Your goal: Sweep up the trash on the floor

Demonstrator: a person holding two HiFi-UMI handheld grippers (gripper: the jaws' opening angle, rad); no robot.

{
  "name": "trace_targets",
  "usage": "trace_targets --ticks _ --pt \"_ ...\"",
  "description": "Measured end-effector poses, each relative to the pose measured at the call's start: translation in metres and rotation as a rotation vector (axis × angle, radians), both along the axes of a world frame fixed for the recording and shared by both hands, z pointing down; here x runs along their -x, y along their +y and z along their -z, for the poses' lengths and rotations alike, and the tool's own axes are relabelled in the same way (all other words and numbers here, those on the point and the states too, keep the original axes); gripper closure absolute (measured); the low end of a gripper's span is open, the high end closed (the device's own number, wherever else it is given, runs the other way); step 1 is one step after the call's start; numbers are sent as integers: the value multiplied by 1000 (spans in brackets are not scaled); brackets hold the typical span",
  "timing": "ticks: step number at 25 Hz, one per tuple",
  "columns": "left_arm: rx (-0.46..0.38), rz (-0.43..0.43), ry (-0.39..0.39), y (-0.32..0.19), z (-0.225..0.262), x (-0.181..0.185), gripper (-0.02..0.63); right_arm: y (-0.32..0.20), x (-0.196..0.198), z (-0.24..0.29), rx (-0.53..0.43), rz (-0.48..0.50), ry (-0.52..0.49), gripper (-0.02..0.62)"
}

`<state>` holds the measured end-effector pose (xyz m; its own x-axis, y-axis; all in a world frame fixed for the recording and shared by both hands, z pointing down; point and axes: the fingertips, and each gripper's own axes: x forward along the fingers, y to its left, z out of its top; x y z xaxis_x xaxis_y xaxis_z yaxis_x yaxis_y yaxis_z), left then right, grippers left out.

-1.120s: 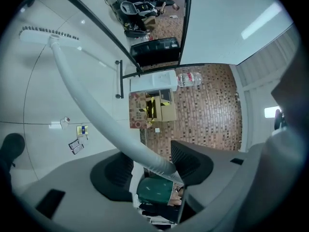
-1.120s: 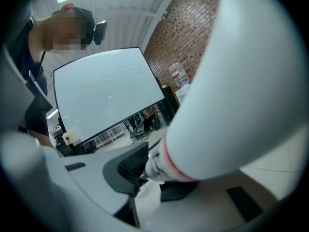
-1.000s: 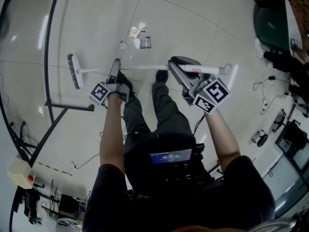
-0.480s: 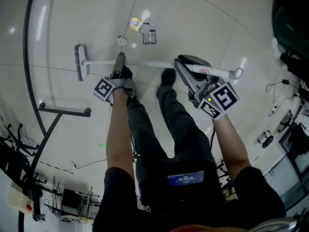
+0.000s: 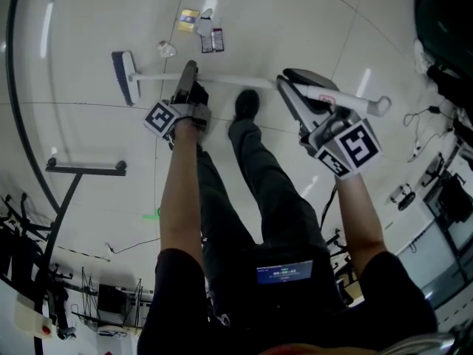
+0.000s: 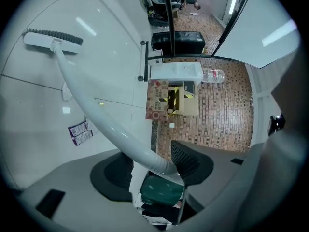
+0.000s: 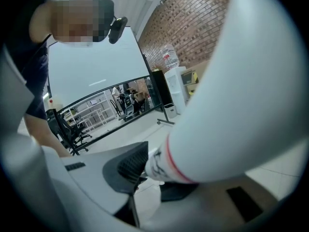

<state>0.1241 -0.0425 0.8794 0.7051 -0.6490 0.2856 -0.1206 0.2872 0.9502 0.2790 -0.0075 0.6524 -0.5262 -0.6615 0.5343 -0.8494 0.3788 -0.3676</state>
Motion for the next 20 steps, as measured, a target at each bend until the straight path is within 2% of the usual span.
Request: trace_targets --ticks 6,10,13,20 --pt "22 -43 -7 1 -5 -49 367 4 -46 2 13 -33 26 505" --pt "42 -28 67 3 -4 -76 367 8 -67 3 17 -73 29 505" --pt "45 -12 91 6 -5 -88 368 13 -79 3 20 -89 30 505" --pt "35 -60 166 7 9 -132 367 19 -110 21 0 -79 74 505"
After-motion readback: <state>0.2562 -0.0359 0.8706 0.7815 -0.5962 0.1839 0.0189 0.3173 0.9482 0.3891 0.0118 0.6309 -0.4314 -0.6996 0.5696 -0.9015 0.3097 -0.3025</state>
